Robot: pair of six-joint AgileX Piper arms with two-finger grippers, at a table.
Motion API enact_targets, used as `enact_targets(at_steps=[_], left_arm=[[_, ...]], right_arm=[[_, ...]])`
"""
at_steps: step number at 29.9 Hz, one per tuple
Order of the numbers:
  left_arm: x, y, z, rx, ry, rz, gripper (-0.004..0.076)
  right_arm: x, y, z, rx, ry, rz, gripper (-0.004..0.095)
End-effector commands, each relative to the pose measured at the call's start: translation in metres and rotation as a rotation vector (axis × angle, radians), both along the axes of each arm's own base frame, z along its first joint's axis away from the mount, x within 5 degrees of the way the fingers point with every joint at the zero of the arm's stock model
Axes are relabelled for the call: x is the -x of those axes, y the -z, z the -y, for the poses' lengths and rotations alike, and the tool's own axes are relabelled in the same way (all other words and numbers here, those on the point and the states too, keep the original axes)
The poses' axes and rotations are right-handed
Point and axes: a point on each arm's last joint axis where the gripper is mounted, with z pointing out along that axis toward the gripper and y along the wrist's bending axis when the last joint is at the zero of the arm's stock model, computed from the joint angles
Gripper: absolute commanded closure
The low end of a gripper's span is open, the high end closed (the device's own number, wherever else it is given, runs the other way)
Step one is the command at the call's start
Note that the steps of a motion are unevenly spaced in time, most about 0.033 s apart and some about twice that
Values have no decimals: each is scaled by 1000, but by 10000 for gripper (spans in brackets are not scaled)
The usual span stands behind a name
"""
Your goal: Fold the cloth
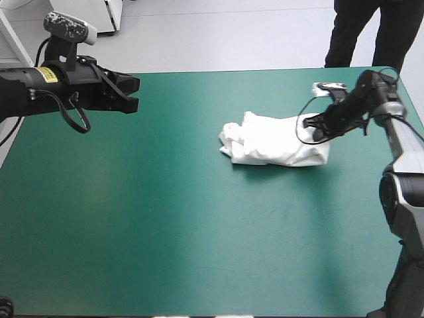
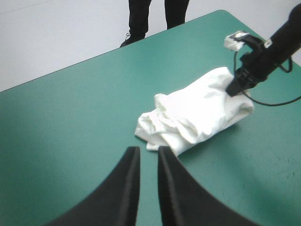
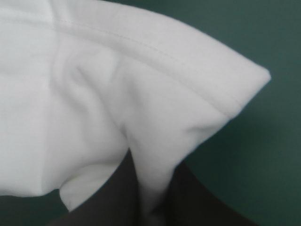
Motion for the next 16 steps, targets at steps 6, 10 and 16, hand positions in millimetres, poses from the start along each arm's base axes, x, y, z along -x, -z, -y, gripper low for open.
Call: enact_targets(at_steps=[6,10,16], left_arm=[[19,-11,-1,30,38,21,615],[20,-12,1,47,58,19,615],[21,-13,2,51,73,22,615]], right_arm=[[59,-40,104,92,211,46,915],[79,-41,135,91,302,44,915],[101,-30,164,95,391,14,915]])
